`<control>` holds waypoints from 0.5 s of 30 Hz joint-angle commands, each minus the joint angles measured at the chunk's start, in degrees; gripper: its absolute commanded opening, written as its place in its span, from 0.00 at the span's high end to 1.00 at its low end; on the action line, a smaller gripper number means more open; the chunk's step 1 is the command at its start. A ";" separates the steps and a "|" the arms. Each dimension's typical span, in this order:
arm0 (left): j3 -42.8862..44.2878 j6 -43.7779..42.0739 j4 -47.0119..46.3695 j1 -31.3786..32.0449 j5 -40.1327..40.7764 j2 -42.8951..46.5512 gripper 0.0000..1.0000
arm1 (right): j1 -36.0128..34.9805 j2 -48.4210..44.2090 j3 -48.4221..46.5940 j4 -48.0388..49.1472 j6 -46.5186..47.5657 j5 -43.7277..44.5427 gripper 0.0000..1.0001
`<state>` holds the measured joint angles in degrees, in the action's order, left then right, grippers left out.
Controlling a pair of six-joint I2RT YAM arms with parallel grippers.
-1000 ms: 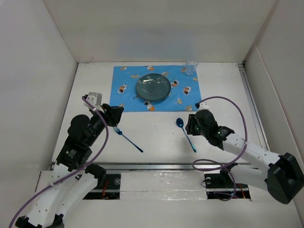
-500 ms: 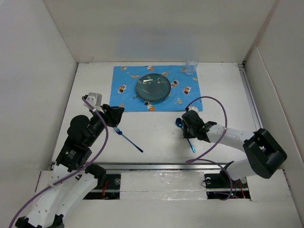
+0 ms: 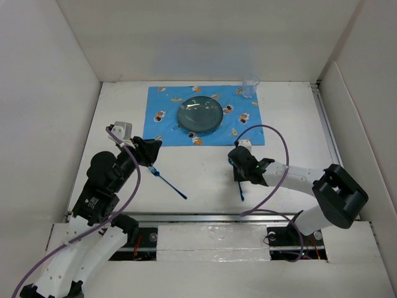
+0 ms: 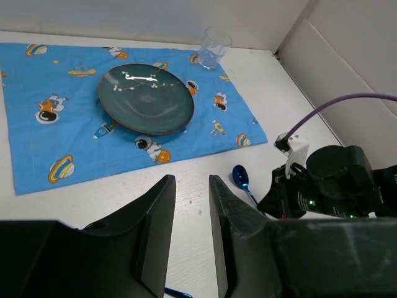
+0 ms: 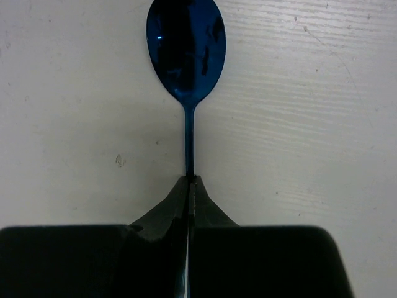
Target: Set the dinner table for one person
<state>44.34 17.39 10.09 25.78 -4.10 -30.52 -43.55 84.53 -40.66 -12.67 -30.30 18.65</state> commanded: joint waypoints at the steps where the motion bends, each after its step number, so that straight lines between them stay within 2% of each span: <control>1: 0.40 -0.25 -2.70 -0.20 -0.47 0.82 0.74 | -1.54 -2.96 -4.94 -3.33 0.24 4.19 1.00; 5: 0.31 -0.25 -2.44 -0.20 -1.09 0.81 0.74 | 1.35 -3.07 -9.51 -0.34 4.72 2.36 1.00; 7: 0.40 -0.25 -2.88 -0.20 -0.74 0.73 0.74 | 4.78 -0.44 -14.87 -0.35 6.91 1.91 1.00; 9: 0.31 -0.25 -2.53 -0.20 -0.65 0.38 0.74 | 8.37 1.77 -17.50 4.30 7.98 -0.54 1.00; 11: 0.31 -0.34 -2.26 -0.20 -0.74 0.37 0.74 | 10.67 7.73 -22.51 7.46 8.16 -1.60 1.00; 15: 0.14 -0.25 -2.35 -0.20 0.14 0.47 0.74 | 14.72 21.17 -37.00 5.64 8.42 -2.22 1.00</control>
<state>44.34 17.39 10.11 25.78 -4.25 -30.24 -30.65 99.33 -70.65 -9.63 -23.70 17.17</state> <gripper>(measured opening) 0.258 0.019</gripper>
